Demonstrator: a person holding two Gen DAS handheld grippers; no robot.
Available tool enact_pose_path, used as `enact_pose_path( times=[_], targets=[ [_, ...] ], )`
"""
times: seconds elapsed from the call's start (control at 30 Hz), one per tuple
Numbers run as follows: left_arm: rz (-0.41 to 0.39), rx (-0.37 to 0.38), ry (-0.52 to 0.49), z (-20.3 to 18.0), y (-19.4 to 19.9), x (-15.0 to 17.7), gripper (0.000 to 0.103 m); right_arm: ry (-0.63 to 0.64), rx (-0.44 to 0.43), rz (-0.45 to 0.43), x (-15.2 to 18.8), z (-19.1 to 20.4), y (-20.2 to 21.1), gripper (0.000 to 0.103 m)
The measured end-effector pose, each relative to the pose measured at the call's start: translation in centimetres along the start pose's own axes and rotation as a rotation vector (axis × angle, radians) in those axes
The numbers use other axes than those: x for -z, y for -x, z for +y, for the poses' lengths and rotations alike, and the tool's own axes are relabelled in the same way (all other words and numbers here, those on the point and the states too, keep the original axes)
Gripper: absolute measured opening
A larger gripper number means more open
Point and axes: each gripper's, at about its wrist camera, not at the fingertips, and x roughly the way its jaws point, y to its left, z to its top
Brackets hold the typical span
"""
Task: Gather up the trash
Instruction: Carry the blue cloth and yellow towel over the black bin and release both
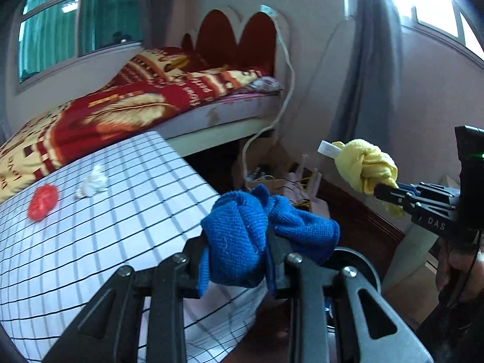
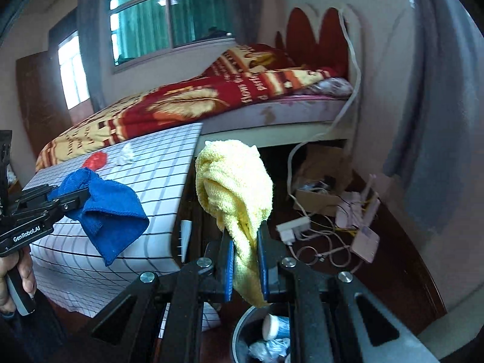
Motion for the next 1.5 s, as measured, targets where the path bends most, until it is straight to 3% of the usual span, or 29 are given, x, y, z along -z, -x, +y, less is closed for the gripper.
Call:
enact_pose_path(
  times=[0.33,0.7,0.9,1.3,1.33,1.37,1.4,1.43,1.47,1.5],
  targets=[
    [0.036,0.097,-0.054,-5.2,-2.4,0.0,0.030,-0.039,0.073,0.041,2.9,-4.1,1.1,0.014],
    [0.126,0.194,-0.105,-10.8,-5.6,2.8,0.030,-0.067,0.131,0.147,8.0,-8.3,1.2,0.015],
    [0.195,0.230,-0.133,-13.3,-8.1,4.7,0.030,-0.050,0.156,0.232,10.8,-10.0,0.6,0.015],
    [0.368,0.266,-0.164,-15.4,-13.5,8.5,0.033,-0.024,0.126,0.441,16.4,-11.9,-3.1,0.017],
    [0.391,0.267,-0.166,-15.7,-14.0,8.9,0.040,-0.021,0.131,0.466,16.7,-12.1,-3.7,0.030],
    [0.416,0.252,-0.173,-15.8,-14.4,9.4,0.054,-0.019,0.148,0.486,17.0,-12.2,-4.1,0.070],
    [0.427,0.228,-0.180,-15.9,-14.6,9.7,0.064,-0.020,0.172,0.502,17.2,-12.5,-4.5,0.093],
    [0.435,0.202,-0.186,-15.9,-14.8,9.9,0.084,-0.017,0.194,0.504,17.4,-12.9,-4.8,0.103],
    [0.438,0.176,-0.189,-15.8,-14.9,10.1,0.097,-0.014,0.208,0.512,17.5,-13.2,-4.9,0.103],
    [0.431,0.157,-0.187,-15.7,-14.8,10.1,0.100,-0.018,0.235,0.519,17.5,-13.6,-5.0,0.103]
  ],
)
